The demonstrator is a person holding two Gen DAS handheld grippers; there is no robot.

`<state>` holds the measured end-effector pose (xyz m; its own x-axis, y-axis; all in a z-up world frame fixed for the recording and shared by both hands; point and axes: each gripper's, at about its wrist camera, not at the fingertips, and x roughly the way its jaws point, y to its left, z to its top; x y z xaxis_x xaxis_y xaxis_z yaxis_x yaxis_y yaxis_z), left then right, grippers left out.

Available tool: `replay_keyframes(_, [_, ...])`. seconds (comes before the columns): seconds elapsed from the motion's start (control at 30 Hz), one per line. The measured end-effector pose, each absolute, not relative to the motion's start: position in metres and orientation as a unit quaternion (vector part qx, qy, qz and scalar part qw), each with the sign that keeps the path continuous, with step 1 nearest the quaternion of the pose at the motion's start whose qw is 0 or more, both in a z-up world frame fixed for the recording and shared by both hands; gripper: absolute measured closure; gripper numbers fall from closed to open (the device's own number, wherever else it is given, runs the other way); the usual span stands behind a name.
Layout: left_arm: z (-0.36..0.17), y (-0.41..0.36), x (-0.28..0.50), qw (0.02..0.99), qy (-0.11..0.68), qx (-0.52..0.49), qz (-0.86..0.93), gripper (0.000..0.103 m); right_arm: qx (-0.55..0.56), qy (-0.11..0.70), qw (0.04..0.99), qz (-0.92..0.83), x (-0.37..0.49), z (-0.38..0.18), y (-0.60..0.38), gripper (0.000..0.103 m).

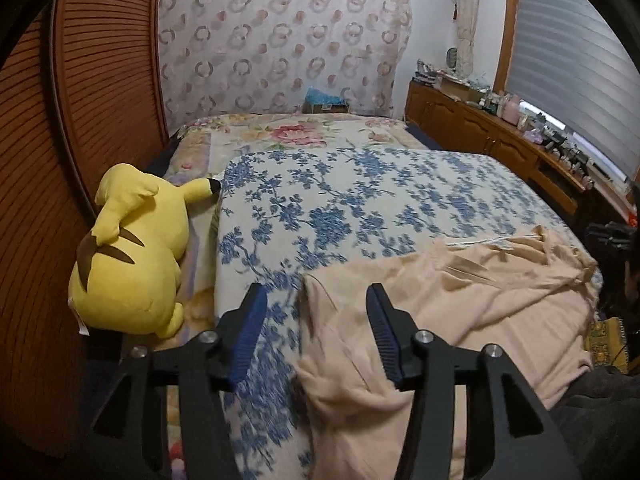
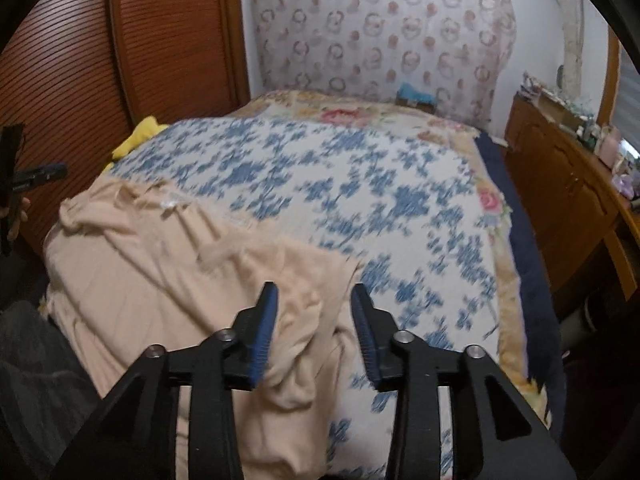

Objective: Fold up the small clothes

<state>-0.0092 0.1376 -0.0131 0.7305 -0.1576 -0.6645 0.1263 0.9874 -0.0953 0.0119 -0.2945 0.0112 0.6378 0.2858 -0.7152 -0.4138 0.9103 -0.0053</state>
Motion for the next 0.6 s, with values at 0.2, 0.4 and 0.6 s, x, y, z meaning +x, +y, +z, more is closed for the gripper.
replay_keyframes(0.2, [-0.037, 0.144, 0.030, 0.917, 0.391, -0.013, -0.077, 0.051, -0.072, 0.386, 0.903, 0.175, 0.045, -0.003, -0.298, 0.057])
replay_keyframes(0.4, [-0.057, 0.143, 0.053, 0.904, 0.421, -0.003, -0.075, 0.051, -0.052, 0.412, 0.893, 0.175, 0.074, -0.031, -0.300, 0.057])
replay_keyframes(0.6, [-0.065, 0.137, 0.058, 0.896, 0.434, -0.003, -0.092, 0.051, -0.045, 0.424, 0.886, 0.182, 0.084, -0.043, -0.295, 0.056])
